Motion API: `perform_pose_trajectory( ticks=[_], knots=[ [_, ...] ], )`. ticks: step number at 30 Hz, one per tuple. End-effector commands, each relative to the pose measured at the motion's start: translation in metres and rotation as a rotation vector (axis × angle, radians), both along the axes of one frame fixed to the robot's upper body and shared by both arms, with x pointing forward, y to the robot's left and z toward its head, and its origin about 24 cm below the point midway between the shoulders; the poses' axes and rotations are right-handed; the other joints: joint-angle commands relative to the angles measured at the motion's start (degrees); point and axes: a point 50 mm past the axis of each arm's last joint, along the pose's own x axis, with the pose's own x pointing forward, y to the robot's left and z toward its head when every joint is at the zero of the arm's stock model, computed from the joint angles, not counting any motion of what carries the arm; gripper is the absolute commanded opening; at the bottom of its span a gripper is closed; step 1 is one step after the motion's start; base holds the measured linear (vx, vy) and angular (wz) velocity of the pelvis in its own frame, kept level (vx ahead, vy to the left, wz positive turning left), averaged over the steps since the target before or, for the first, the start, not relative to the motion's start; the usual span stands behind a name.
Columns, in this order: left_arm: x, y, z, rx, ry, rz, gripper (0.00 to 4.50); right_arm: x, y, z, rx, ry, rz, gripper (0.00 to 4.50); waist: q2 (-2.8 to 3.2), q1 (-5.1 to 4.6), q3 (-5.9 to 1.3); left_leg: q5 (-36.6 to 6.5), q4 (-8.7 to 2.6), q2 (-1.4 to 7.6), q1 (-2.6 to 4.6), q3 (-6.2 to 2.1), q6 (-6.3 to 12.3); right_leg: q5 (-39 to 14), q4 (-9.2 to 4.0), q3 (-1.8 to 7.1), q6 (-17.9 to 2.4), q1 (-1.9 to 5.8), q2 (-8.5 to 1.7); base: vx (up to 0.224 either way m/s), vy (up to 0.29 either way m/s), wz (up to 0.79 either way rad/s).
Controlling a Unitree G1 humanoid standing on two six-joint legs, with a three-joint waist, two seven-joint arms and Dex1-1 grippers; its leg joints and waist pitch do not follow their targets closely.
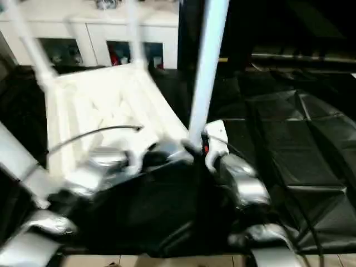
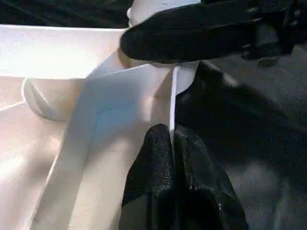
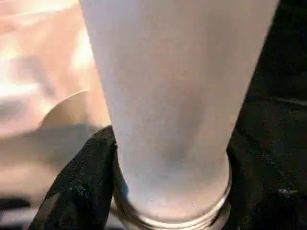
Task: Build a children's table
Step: Rotate leg to tighten
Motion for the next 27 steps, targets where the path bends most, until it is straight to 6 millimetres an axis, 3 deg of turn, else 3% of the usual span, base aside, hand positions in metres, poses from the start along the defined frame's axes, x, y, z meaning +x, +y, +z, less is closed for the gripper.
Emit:
perform_pose_trajectory(
  ticks=[1, 3, 4, 5, 6, 7, 15, 19, 20, 25, 26, 27],
  knots=[
    [-0.006, -0.027, 0.003, -0.042, -0.012, -0.036, 0.0, -0.007, 0.015, -0.018, -0.025, 0.084, 0.025, 2.74, -0.71, -0.07, -3.04, -13.9, -4.5, 1.72, 0.03, -0.79, 0.98, -24.9, -5.98, 2.31, -7.7, 2.22, -3.75, 0.0, 0.0, 0.0],
    [-0.008, -0.034, 0.001, -0.028, -0.012, -0.046, 0.0, -0.006, 0.021, -0.016, -0.044, 0.059, 0.052, 2.74, -0.83, 0.05, -3.12, -13.7, -4.31, 1.6, 0.21, -0.58, 1.67, -22.4, -5.89, 2.43, -8.4, 2.04, -3.69, 0.0, 0.0, 0.0],
    [-0.008, -0.034, 0.0, -0.021, -0.013, -0.044, 0.0, -0.005, 0.023, -0.015, -0.046, 0.048, 0.06, 2.74, -0.31, 0.09, -3.19, -13.2, -4.33, 1.61, 0.1, -0.65, 1.73, -21.5, -5.71, 2.46, -8.8, 2.19, -3.75, 0.0, 0.0, 0.0],
    [-0.007, -0.034, -0.001, -0.019, -0.013, -0.043, 0.0, -0.005, 0.024, -0.014, -0.045, 0.045, 0.062, 2.74, -0.61, -0.03, -3.2, -12.7, -4.35, 1.62, -0.18, -0.59, 2.11, -19.8, -5.65, 2.42, -9.1, 2.33, -3.62, 0.0, 0.0, 0.0],
    [-0.007, -0.032, -0.002, -0.011, -0.013, -0.043, 0.0, -0.005, 0.026, -0.011, -0.028, 0.027, 0.08, 3.44, -0.62, 0.07, -3.24, -12.6, -4.3, 1.62, -0.1, -0.56, 2.47, -18.7, -5.54, 2.44, -9.5, 2.34, -3.65, 0.0, 0.0, 0.0],
    [-0.004, -0.025, -0.001, -0.004, -0.015, -0.035, 0.0, -0.004, 0.027, -0.003, 0.046, -0.015, 0.114, 3.44, -0.62, 0.05, -3.24, -12.6, -4.31, 1.62, -0.16, -0.56, 2.65, -18.5, -5.47, 2.44, -9.6, 2.39, -3.65, 0.0, 0.0, 0.0],
    [-0.002, -0.001, 0.006, -0.026, -0.04, -0.131, 0.0, -0.005, 0.015, 0.017, 0.09, -0.068, 0.286, 4.1, -0.71, 0.32, -3.41, -10.6, -4.3, 1.75, -0.57, -0.6, 4.5, -16.4, -5.16, 2.4, -10.3, 2.8, -3.71, 0.0, 0.0, 0.0],
    [-0.006, 0.022, 0.012, -0.053, -0.041, -0.231, 0.0, -0.021, -0.005, 0.022, 0.018, -0.036, 0.536, 4.1, -0.59, 0.65, -3.58, -8.3, -3.98, 2.06, -0.59, -0.54, 5.32, -13.0, -4.74, 2.43, -11.1, 2.74, -3.74, 0.0, 0.0, 0.0],
    [-0.013, 0.03, 0.014, -0.08, -0.013, -0.309, 0.0, -0.025, -0.015, 0.024, 0.0, -0.027, 0.591, 4.1, -0.57, 0.59, -3.53, -7.5, -4.04, 2.04, -0.97, -0.63, 5.55, -11.9, -4.48, 2.33, -11.7, 3.0, -3.8, 0.0, 0.0, 0.0],
    [-0.021, 0.046, 0.018, -0.093, 0.03, -0.392, 0.0, -0.034, -0.027, 0.028, -0.026, -0.01, 0.685, 4.1, -0.31, 0.59, -4.0, -4.0, -3.51, 2.29, -0.59, -0.38, 7.08, -2.1, -3.14, 2.42, -15.7, 2.81, -3.49, 0.0, 0.0, 0.0],
    [-0.021, 0.049, 0.019, -0.1, 0.035, -0.391, 0.0, -0.036, -0.028, 0.028, -0.029, -0.002, 0.711, 4.1, -0.19, 0.92, -3.92, -4.0, -3.43, 2.37, -0.28, -0.2, 7.62, -0.7, -3.1, 2.41, -16.5, 2.48, -3.38, 0.0, 0.0, 0.0],
    [-0.021, 0.051, 0.02, -0.107, 0.039, -0.396, 0.0, -0.039, -0.03, 0.029, -0.03, 0.009, 0.736, 4.1, -0.3, 1.17, -3.84, -4.0, -3.47, 2.34, -0.53, -0.18, 7.76, -0.9, -3.03, 2.4, -16.4, 2.69, -3.45, 0.0, 0.0, 0.0]
  ],
)
